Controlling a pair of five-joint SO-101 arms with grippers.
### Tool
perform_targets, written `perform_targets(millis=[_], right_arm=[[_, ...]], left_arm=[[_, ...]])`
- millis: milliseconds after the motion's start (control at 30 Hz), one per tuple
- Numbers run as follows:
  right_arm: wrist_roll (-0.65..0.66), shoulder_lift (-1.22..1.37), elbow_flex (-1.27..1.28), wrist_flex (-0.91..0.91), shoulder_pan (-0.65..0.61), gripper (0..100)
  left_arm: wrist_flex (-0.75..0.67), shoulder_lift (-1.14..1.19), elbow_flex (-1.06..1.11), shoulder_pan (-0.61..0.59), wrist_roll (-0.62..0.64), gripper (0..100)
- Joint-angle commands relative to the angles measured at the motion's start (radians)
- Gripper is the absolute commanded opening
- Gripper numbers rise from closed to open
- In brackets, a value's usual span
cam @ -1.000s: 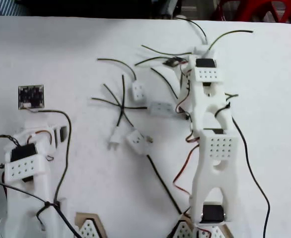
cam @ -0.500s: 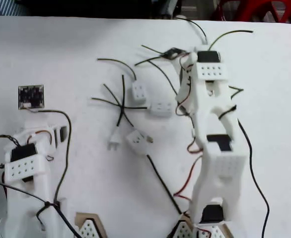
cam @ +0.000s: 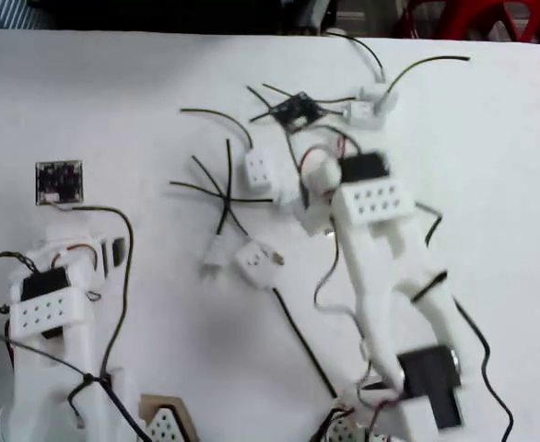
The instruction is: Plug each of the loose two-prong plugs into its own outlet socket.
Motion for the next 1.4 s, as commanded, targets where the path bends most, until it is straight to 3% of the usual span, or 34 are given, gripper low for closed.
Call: perform_targets(millis=[0,400,567,900,1167,1367], right_arm=[[-0.075,-0.137,0.13,-0.197,-0.056,1.7],[-0.35,-0.251,0.315,-0.46,-0.26,1.7],[-0.354,-0.34,0.437,-0.541,-0.414,1.7],[-0.35,-0.61,0.741,-0.806,-0.504,1.7],[-0.35,-0.595,0.773,-0.839,-0.501,1.7],[-0.35,-0.59,0.775,-0.834,-0.498,1.7]], left_arm=[[-0.018,0.001,-0.006,-0.005,0.002,26],[-0.049,-0.001,-0.006,-0.004,0.009,26],[-0.104,-0.001,-0.009,0.068,0.009,26],[-0.112,-0.002,-0.114,0.275,0.011,27],[0.12,-0.015,-0.298,0.444,0.035,27],[0.272,-0.168,-0.333,0.588,0.055,27]])
